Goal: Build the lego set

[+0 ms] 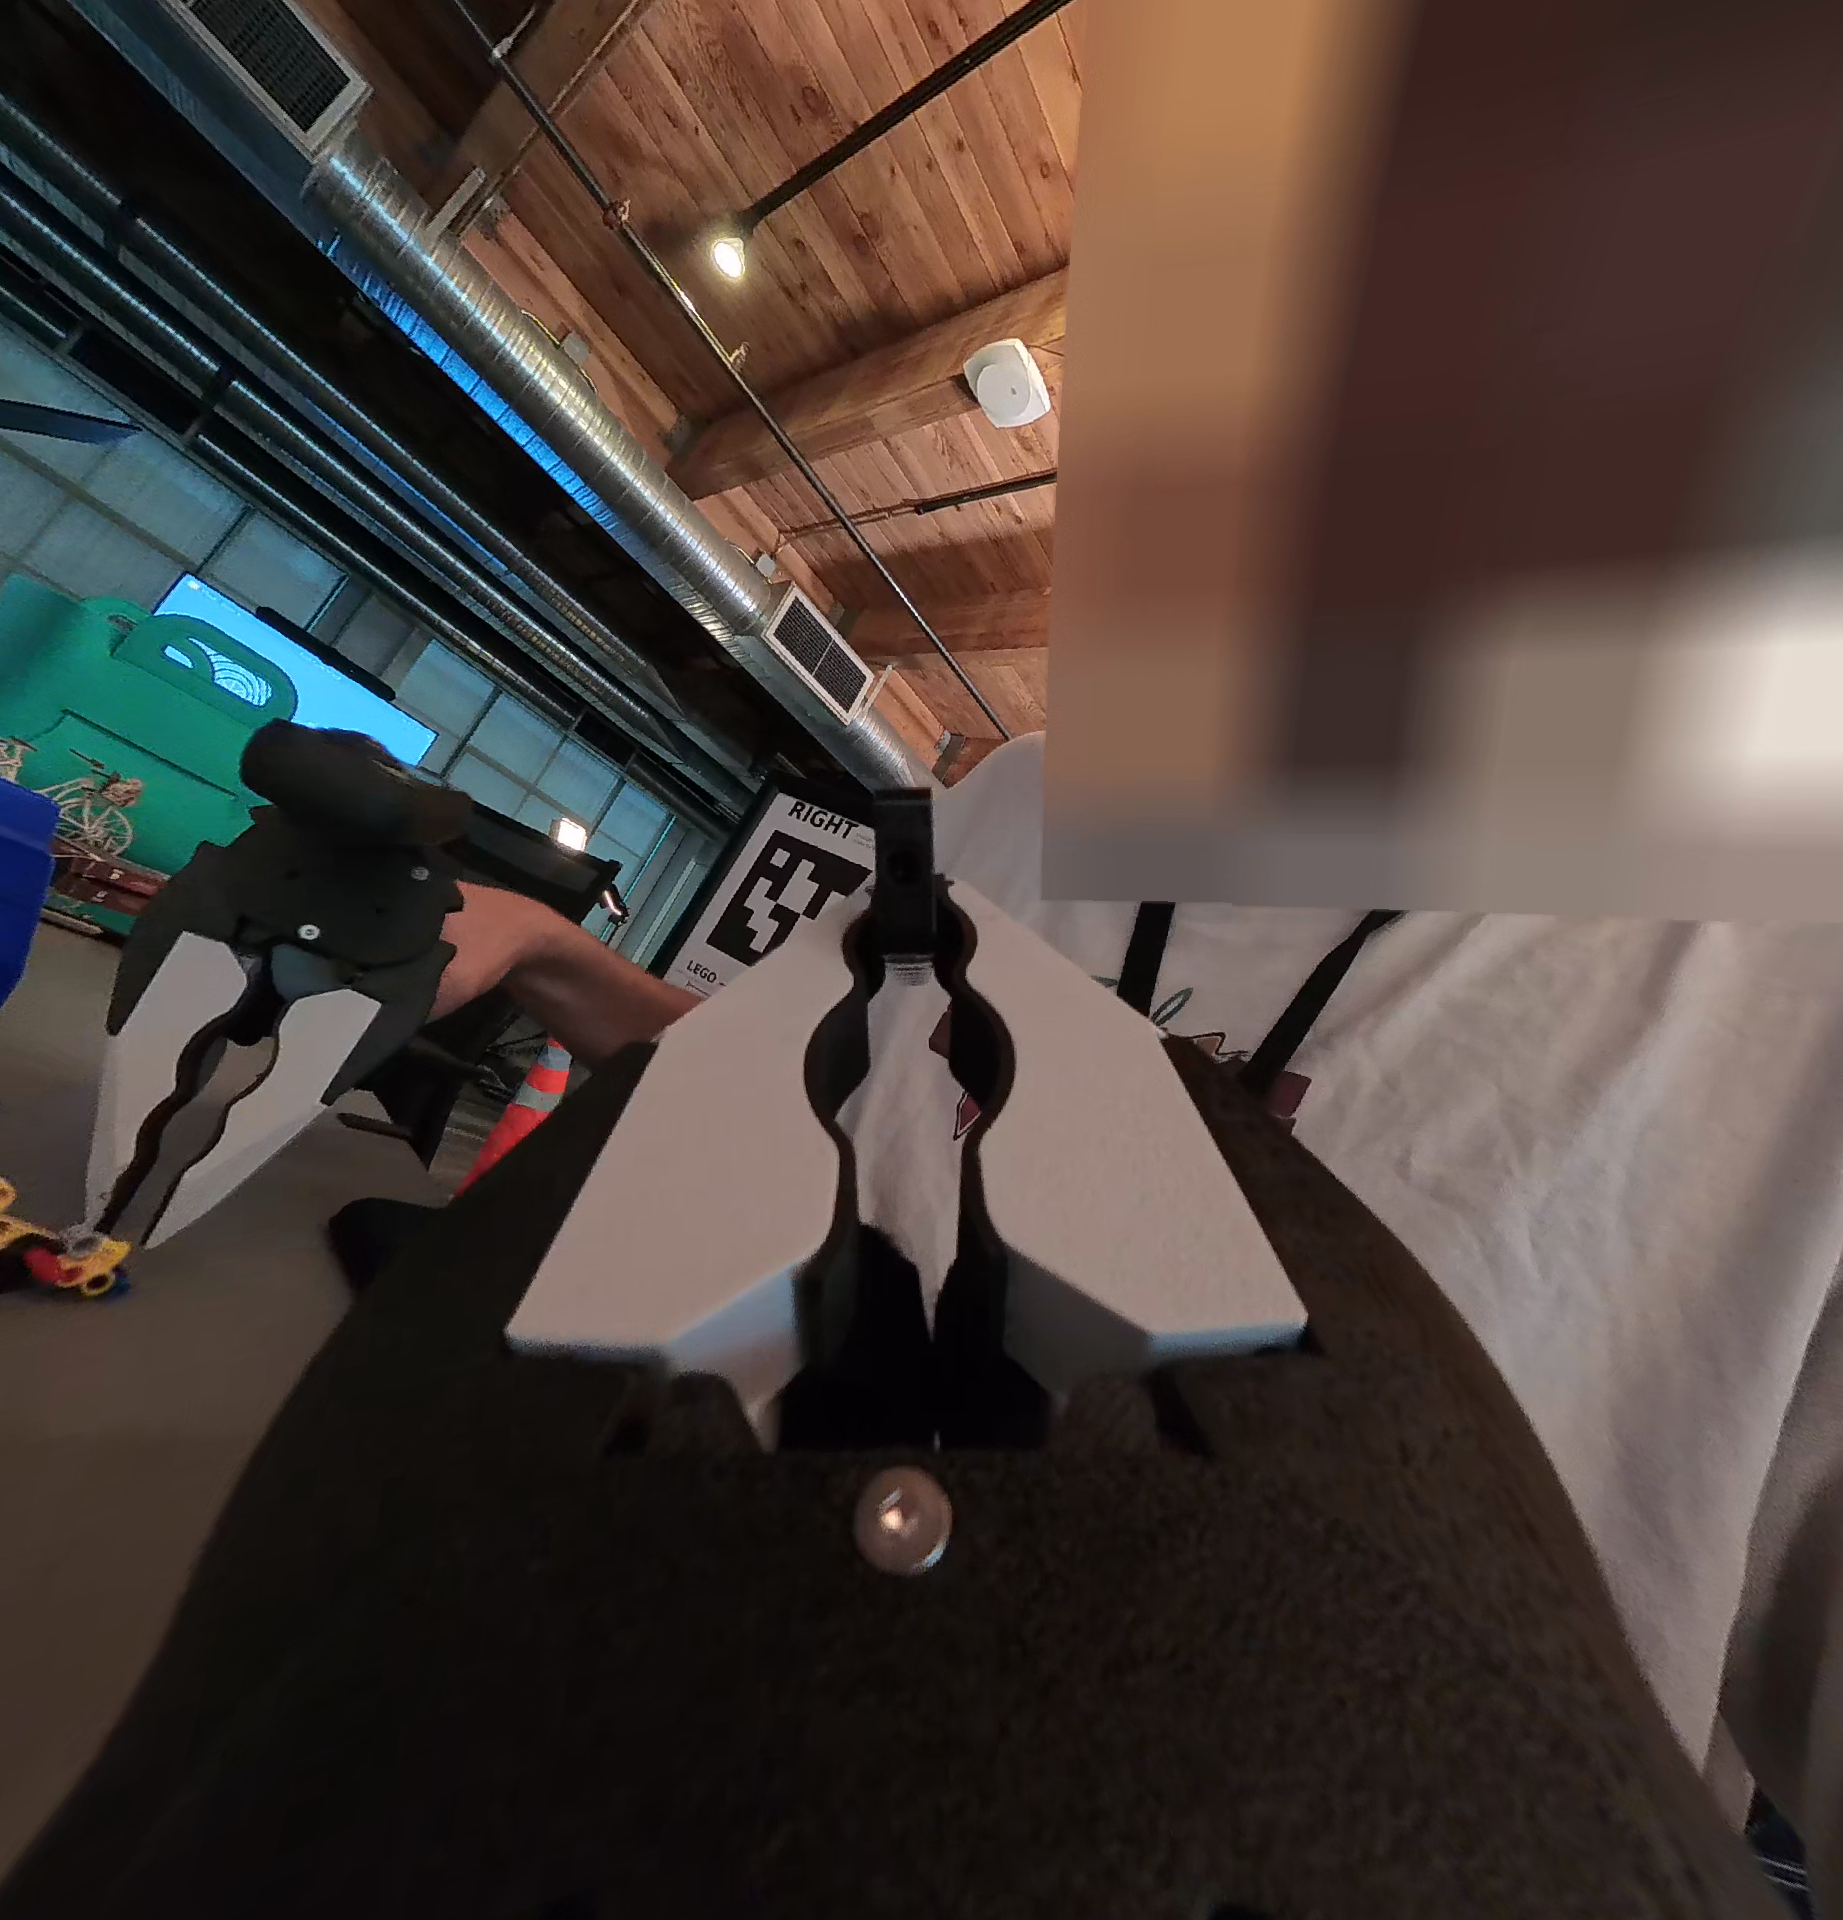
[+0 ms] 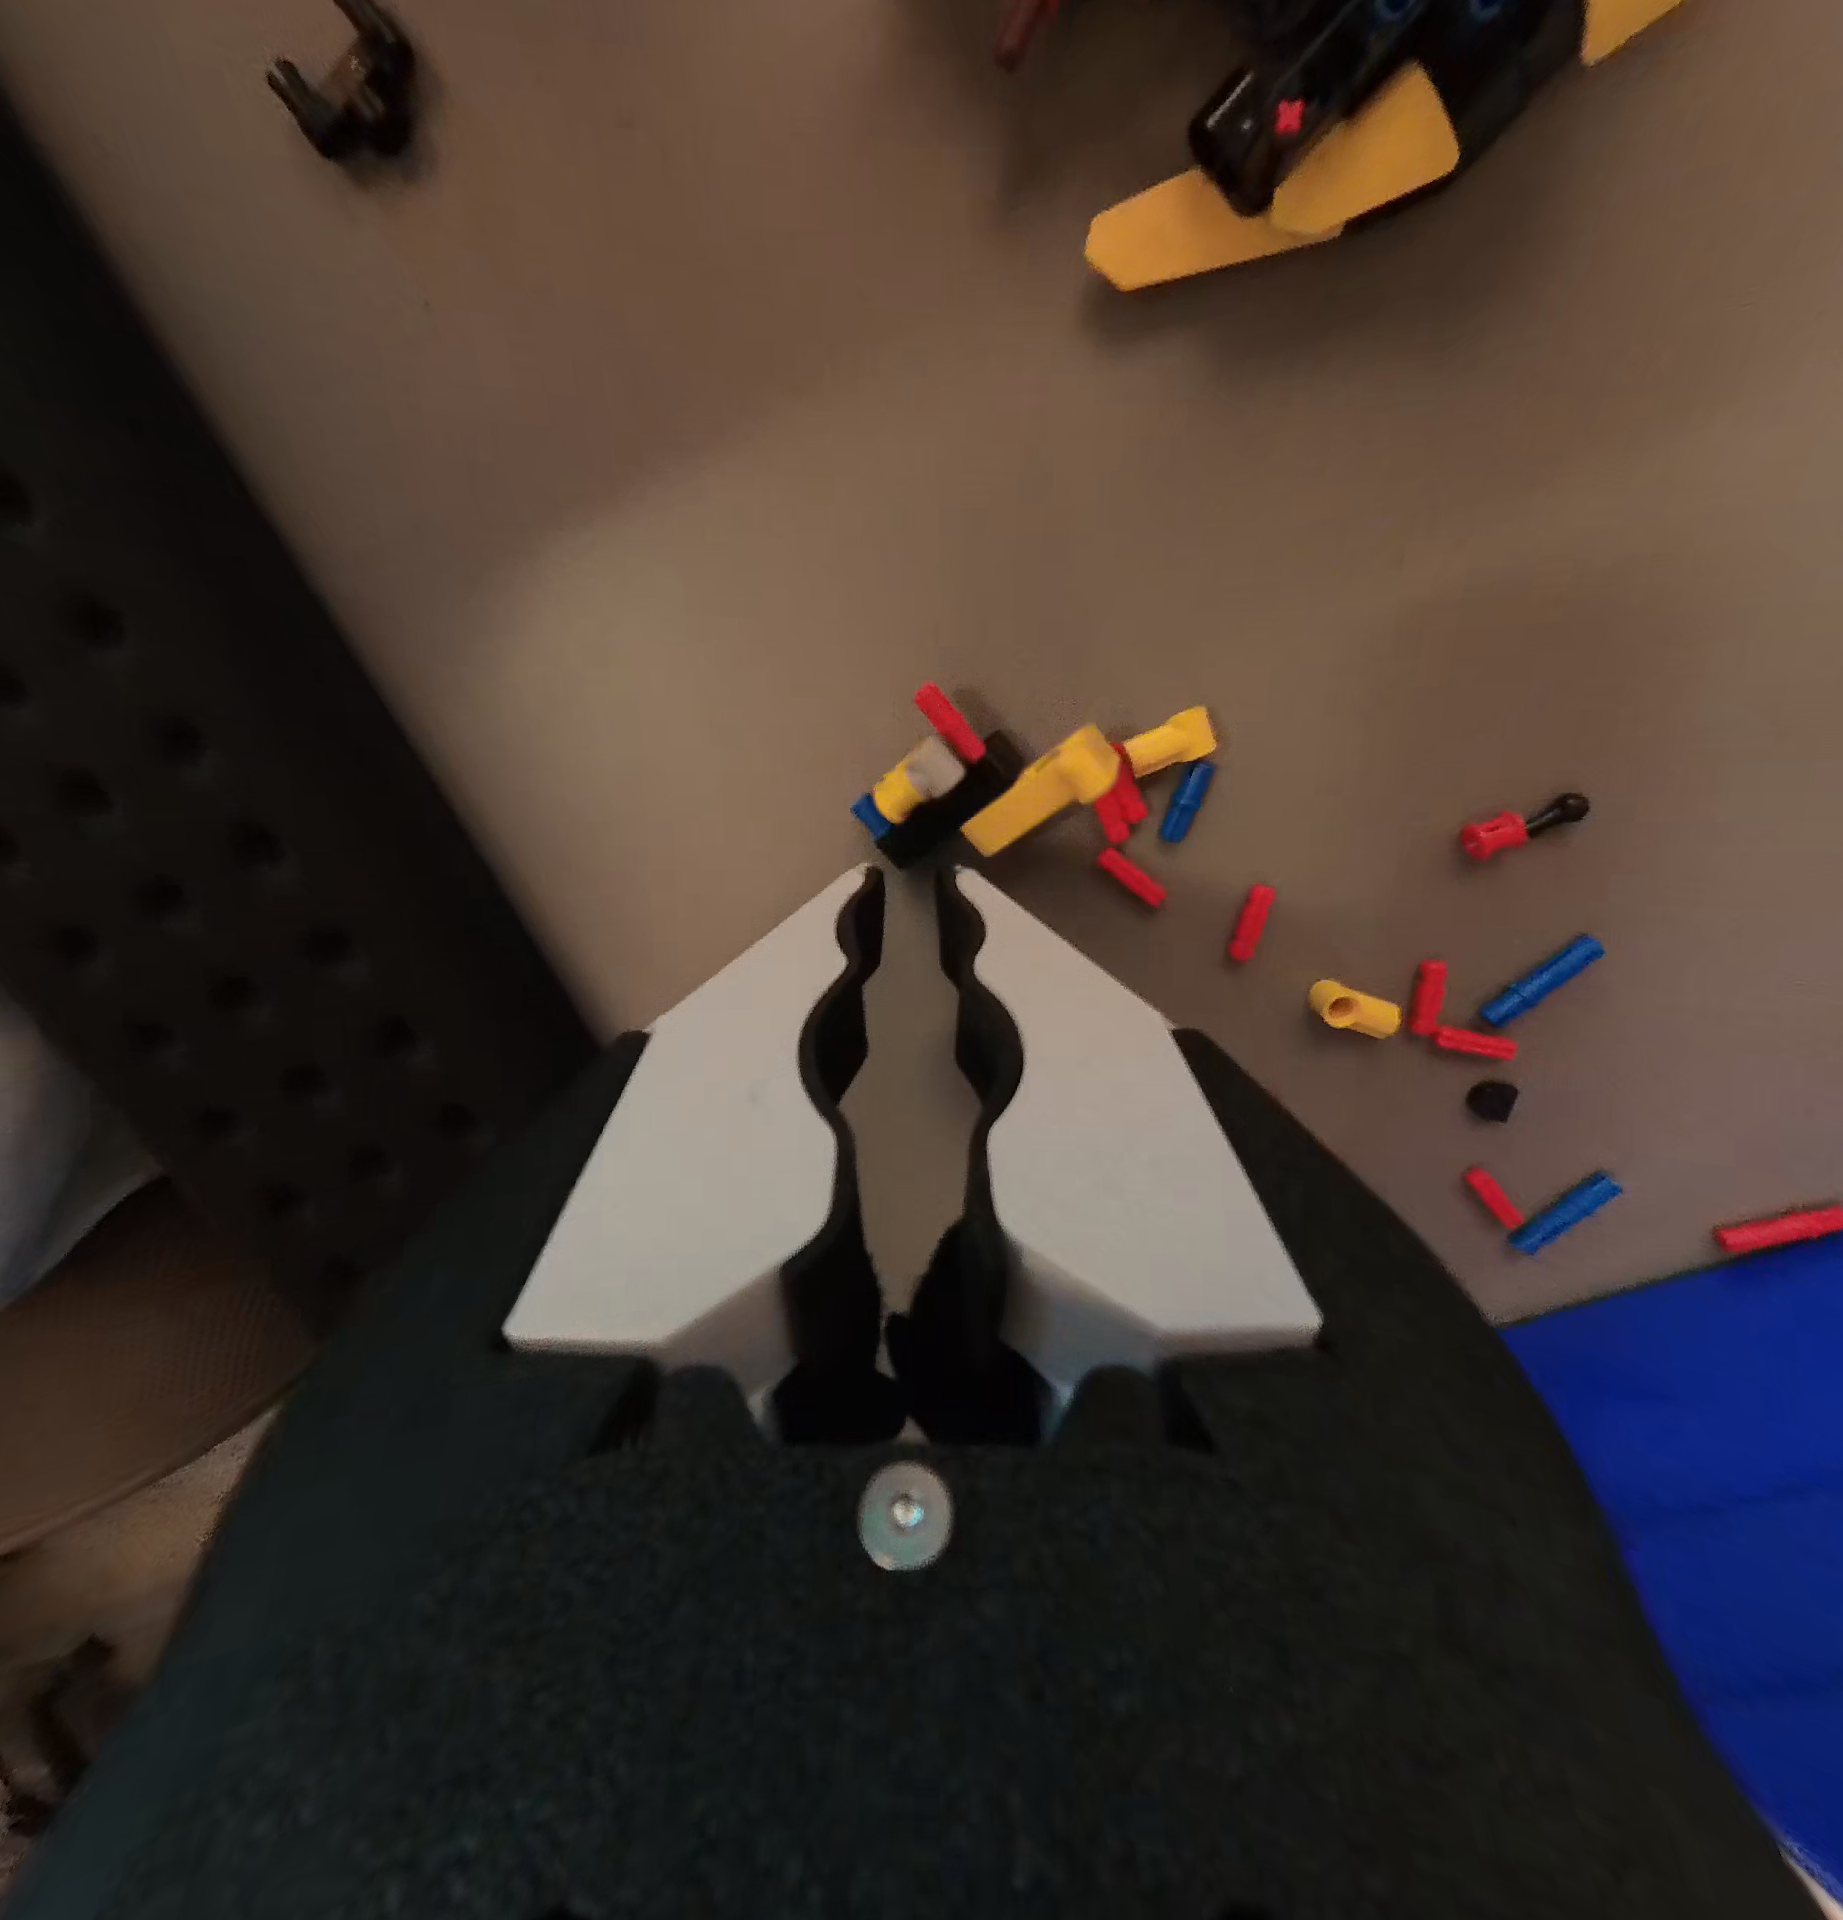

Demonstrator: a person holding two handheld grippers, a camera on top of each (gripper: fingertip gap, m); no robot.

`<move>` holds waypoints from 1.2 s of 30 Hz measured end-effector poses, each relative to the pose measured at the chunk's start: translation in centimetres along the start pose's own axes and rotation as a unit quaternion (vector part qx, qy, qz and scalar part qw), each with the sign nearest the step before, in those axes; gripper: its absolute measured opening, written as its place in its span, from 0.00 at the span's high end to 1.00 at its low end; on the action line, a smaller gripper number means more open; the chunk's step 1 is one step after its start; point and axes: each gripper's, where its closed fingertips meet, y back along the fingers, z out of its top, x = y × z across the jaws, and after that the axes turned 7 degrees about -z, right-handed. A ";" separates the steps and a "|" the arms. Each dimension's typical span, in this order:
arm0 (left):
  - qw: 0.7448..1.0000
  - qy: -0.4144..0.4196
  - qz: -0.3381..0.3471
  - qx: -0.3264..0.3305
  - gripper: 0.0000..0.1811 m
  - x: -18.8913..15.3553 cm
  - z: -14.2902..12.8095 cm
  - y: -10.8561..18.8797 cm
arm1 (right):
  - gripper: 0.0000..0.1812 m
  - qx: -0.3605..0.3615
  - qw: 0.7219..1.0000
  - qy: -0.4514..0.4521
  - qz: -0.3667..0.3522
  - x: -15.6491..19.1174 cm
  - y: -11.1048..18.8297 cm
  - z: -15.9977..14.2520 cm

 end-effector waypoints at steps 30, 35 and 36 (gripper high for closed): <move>0.873 -0.161 0.369 0.275 0.84 10.1 -8.5 2.6 | 0.96 -0.312 0.944 -0.063 0.088 8.6 4.3 9.8; 0.846 -0.209 0.420 0.253 0.83 8.7 -6.7 5.0 | 0.96 -0.174 0.982 0.018 0.071 10.0 0.9 7.7; 0.845 -0.217 0.424 0.243 0.83 8.6 -6.2 5.0 | 0.96 -0.160 0.985 0.028 0.065 10.1 0.2 7.7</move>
